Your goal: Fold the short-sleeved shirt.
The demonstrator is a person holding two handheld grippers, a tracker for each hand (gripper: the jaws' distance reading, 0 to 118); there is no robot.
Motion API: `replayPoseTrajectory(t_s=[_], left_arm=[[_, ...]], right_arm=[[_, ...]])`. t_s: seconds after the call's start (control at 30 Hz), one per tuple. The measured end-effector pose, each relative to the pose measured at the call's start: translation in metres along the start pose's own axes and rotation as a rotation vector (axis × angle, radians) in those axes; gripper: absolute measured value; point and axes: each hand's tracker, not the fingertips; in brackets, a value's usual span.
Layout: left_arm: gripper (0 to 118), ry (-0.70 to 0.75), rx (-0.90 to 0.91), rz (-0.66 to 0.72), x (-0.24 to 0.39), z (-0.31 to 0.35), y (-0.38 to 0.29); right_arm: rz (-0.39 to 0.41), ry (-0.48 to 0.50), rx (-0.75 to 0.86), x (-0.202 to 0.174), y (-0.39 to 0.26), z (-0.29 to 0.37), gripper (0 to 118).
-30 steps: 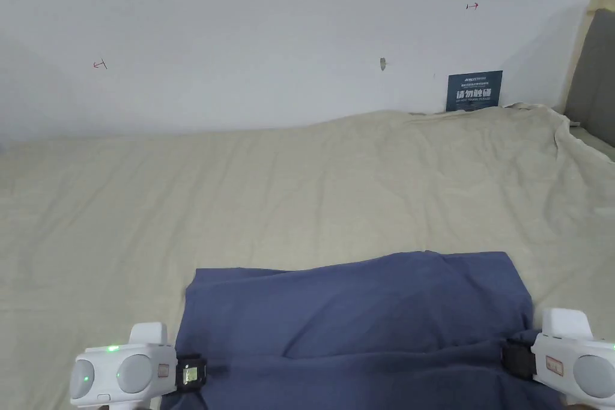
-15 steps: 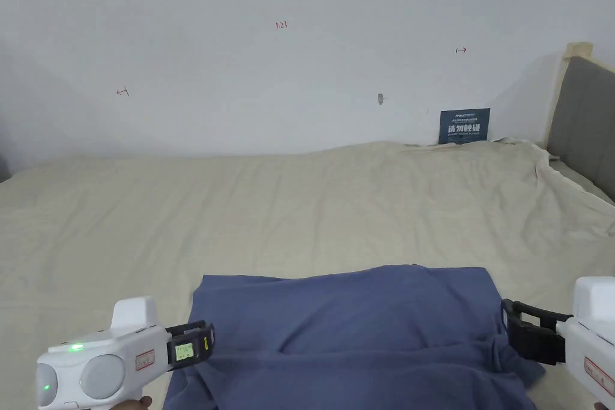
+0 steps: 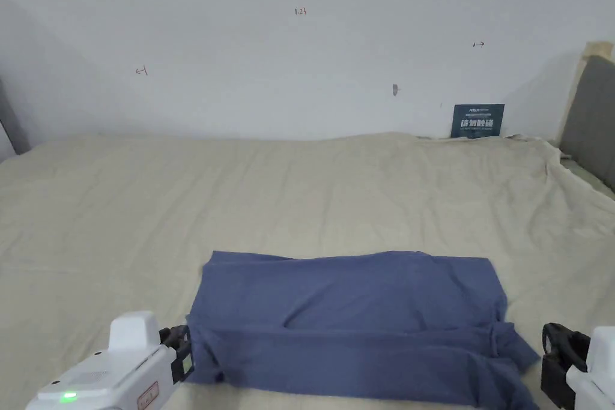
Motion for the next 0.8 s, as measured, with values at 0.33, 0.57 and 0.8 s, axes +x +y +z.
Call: replayPoseTrajectory(t_s=[0.33,0.57,0.8], left_arm=[[0,0.038,-0.050,-0.087,-0.013,-0.027,0.014],[3,0.057,-0.287,-0.014,-0.026,-0.080,0.027],[89,0.114,-0.478,0.042,-0.054,-0.157,0.010]], right_arm=[[-0.006,0.002,0.004,-0.003,0.005,-0.007,0],[-0.014,-0.005,-0.015,-0.002,0.004,-0.019,0],[-0.026,-0.010,-0.054,-0.001,0.000,-0.032,0]])
